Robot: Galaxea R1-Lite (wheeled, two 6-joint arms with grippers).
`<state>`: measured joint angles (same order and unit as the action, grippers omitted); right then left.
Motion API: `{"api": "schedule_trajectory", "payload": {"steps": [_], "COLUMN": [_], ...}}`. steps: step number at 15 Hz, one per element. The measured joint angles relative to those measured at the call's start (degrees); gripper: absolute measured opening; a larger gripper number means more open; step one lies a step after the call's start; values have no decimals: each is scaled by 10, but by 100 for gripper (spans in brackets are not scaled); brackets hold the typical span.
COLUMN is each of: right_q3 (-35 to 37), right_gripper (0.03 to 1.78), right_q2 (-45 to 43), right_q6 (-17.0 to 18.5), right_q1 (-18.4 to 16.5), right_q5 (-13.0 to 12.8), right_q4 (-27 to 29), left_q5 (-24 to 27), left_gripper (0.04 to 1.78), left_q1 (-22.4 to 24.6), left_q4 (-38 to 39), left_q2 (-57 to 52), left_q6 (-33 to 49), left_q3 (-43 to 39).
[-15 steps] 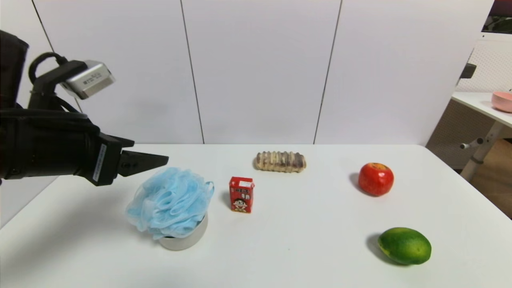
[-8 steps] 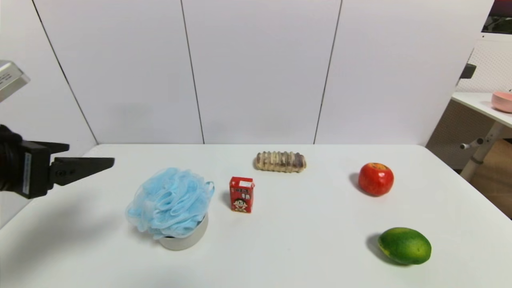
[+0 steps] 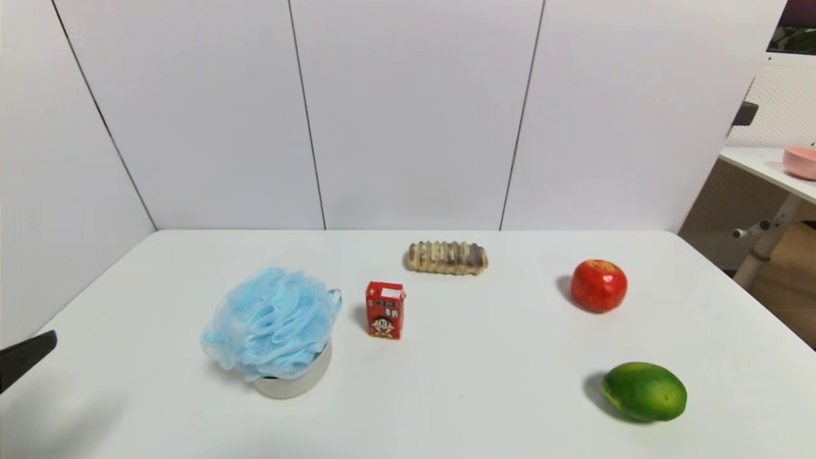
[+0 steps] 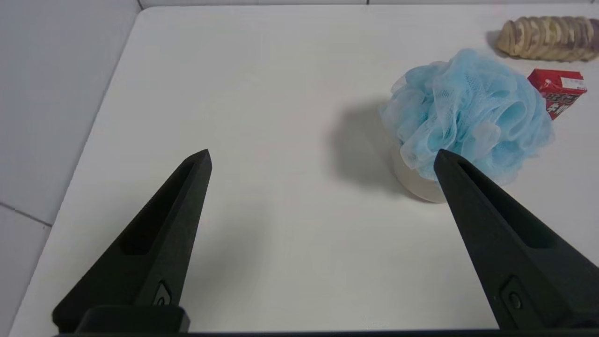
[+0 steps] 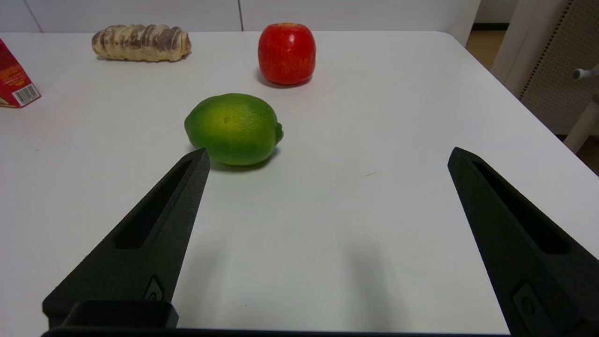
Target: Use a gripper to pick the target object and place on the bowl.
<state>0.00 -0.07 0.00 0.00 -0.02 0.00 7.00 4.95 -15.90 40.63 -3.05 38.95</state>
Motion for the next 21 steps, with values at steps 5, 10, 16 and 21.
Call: {"api": "schedule_trajectory", "payload": {"steps": [5,10,16,21], "right_q3": [0,0,0,0], "right_gripper": [175,175,175,175], "right_q2": [0,0,0,0], "right_q6": [0,0,0,0], "right_q1": [0,0,0,0], "right_q5": [0,0,0,0], "right_q4": [0,0,0,0], "left_q5": [0,2,-20,-28], "left_gripper": [169,169,170,170], "left_q1": [16,-13,-58,-55], "left_q4": [56,170,119,126], "left_q2": [-180,-243,-317,-393], "left_q6": [17,-55,-68,-81], "left_q3": [-122,-171,-216,-327]}}
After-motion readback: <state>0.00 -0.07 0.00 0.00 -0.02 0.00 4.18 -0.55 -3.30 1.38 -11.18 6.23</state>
